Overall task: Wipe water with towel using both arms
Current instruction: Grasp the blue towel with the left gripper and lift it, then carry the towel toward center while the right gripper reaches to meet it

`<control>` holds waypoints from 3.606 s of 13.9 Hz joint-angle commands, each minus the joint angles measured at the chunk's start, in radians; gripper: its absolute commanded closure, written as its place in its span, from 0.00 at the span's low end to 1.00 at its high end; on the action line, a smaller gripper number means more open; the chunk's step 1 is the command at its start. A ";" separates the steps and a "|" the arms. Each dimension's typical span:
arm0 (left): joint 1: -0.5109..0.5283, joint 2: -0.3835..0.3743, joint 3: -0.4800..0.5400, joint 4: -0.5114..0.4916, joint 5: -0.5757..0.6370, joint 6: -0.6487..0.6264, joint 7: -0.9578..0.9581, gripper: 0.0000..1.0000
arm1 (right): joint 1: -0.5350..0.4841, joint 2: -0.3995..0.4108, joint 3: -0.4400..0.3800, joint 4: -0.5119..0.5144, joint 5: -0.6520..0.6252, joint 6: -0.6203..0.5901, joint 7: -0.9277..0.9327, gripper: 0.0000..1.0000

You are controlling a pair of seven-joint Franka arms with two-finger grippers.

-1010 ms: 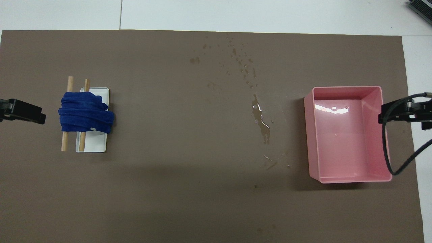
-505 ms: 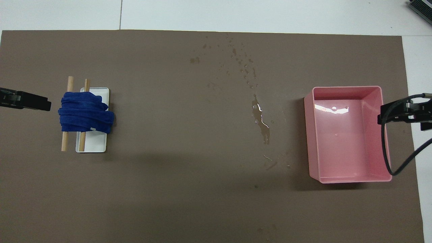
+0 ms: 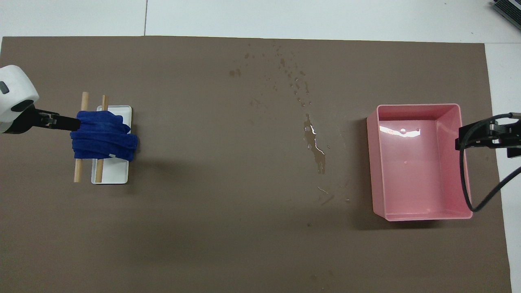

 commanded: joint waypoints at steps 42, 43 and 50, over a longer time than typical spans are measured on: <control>-0.016 -0.047 -0.127 0.190 -0.376 -0.300 -1.104 1.00 | 0.037 -0.038 0.005 -0.059 0.019 0.056 -0.008 0.01; -0.016 -0.047 -0.154 0.195 -0.405 -0.291 -1.265 1.00 | 0.044 -0.038 0.005 -0.059 0.040 0.059 0.021 0.01; -0.018 -0.049 -0.305 0.193 -0.696 -0.190 -1.847 1.00 | 0.067 -0.023 0.005 -0.069 0.267 0.108 0.578 0.00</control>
